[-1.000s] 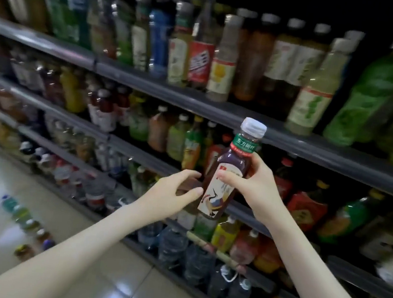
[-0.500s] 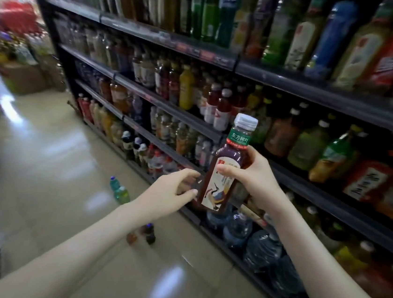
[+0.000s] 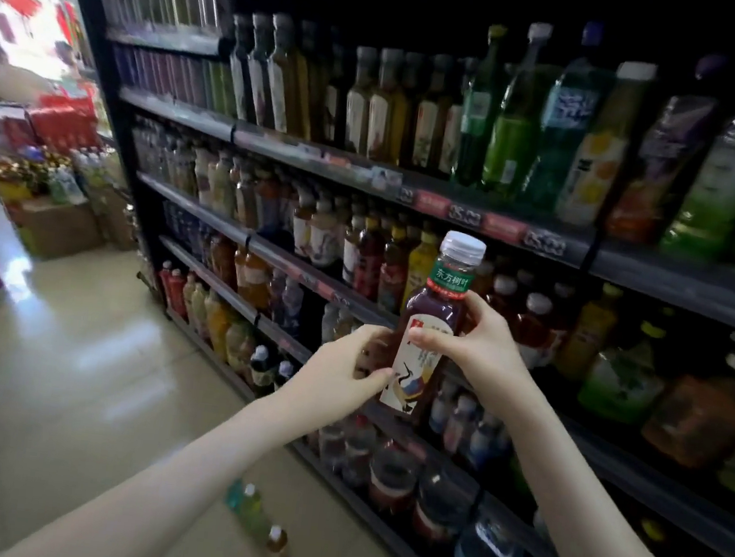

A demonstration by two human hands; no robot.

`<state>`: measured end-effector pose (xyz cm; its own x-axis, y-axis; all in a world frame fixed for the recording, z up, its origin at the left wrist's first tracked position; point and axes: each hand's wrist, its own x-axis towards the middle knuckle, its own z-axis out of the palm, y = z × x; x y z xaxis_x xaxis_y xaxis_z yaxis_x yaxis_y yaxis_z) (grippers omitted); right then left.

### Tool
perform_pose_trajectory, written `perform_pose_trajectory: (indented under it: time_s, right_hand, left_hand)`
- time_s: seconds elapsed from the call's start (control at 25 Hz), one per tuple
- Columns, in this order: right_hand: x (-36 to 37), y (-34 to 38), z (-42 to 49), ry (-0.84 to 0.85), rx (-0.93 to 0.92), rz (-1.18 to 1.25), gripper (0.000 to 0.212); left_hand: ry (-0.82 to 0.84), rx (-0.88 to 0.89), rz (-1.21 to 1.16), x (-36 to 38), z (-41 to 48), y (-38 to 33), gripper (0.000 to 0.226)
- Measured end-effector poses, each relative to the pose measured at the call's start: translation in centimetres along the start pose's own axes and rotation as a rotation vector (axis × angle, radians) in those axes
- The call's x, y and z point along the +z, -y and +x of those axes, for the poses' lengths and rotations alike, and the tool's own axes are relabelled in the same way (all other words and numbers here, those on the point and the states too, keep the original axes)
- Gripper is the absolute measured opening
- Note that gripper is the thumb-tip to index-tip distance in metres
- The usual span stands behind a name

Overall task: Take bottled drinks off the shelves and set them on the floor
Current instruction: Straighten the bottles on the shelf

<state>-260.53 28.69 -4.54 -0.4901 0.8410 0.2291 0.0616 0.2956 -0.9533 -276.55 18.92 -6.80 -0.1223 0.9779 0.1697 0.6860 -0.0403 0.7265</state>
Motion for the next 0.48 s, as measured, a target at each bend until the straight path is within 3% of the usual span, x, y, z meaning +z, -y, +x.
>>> perform_pose_trajectory:
  time_s: [0.32, 0.48]
  right_hand:
    - [5.2, 3.2, 15.6, -0.227, -0.107, -0.01, 0.047]
    - [8.1, 3.8, 19.9, -0.348, -0.082, 0.075, 0.045]
  left_hand:
    - [0.028, 0.191, 0.062, -10.8, 15.2, 6.6, 0.047]
    - [0.161, 0.341, 0.063, -14.2, 22.2, 8.9, 0.069]
